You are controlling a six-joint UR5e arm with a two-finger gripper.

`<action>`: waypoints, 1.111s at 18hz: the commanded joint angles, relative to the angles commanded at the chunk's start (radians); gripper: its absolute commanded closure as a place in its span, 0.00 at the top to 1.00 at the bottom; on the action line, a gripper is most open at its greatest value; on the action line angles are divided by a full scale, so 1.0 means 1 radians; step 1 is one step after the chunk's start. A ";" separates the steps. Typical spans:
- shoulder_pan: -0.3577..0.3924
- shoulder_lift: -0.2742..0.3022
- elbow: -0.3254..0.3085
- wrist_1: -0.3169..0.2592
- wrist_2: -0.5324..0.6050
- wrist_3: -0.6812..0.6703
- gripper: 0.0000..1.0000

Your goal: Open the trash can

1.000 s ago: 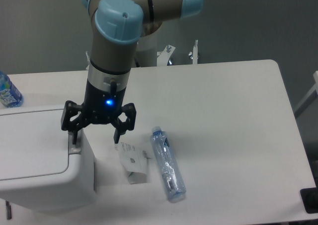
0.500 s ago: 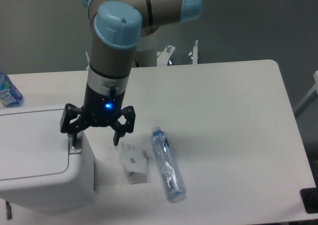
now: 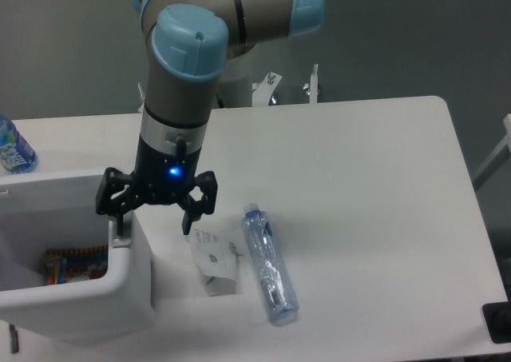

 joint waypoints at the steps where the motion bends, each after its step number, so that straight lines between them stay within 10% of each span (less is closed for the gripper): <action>1: 0.000 0.002 0.002 0.005 0.002 0.000 1.00; 8: 0.021 0.034 0.092 0.133 0.136 0.021 1.00; 20: 0.124 0.031 0.180 0.126 0.423 0.269 1.00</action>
